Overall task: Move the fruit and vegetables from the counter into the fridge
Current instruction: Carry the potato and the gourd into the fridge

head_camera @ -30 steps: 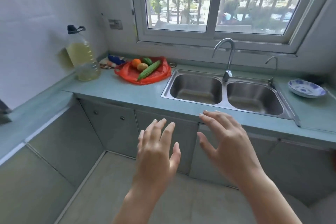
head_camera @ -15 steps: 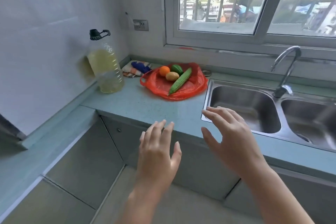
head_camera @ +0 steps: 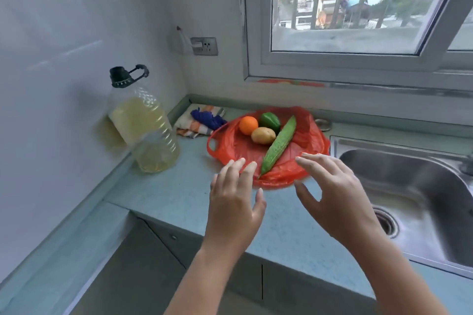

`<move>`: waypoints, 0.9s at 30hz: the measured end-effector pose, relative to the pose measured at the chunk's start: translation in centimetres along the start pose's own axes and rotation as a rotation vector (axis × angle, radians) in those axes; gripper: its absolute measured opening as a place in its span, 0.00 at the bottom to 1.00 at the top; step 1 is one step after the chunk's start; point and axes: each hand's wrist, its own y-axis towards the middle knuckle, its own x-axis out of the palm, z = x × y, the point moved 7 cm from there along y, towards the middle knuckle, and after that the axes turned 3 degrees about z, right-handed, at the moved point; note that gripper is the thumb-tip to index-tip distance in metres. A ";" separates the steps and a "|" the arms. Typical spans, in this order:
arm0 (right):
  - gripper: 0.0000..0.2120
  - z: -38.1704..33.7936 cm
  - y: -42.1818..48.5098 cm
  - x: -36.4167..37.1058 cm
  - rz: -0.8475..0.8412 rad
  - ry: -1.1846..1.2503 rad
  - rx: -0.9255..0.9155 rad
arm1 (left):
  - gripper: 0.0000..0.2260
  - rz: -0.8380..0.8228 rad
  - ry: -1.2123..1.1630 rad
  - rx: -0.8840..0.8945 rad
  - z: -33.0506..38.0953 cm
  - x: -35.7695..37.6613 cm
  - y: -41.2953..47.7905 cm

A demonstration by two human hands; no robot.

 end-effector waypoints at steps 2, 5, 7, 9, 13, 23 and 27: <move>0.17 1.0 2.1 1.8 -0.012 -0.004 0.012 | 0.21 -0.009 -0.010 -0.018 -1.7 1.4 1.9; 0.18 2.4 4.4 4.7 -0.046 -0.009 0.052 | 0.21 -0.046 -0.024 -0.043 -4.4 3.7 3.7; 0.18 3.0 5.7 6.7 -0.065 -0.014 0.082 | 0.21 -0.075 -0.043 -0.043 -6.3 5.2 4.8; 0.18 3.6 6.8 9.0 -0.083 -0.029 0.109 | 0.21 -0.099 -0.067 -0.041 -8.3 6.8 6.4; 0.18 5.0 8.9 13.2 -0.101 -0.062 0.210 | 0.20 -0.158 -0.147 -0.008 -12.1 9.9 10.0; 0.17 10.0 10.7 21.8 -0.193 -0.172 0.560 | 0.21 -0.365 -0.259 0.148 -17.8 19.3 18.1; 0.18 12.9 11.0 23.7 -0.226 -0.163 0.701 | 0.22 -0.454 -0.346 0.155 -17.7 23.1 20.0</move>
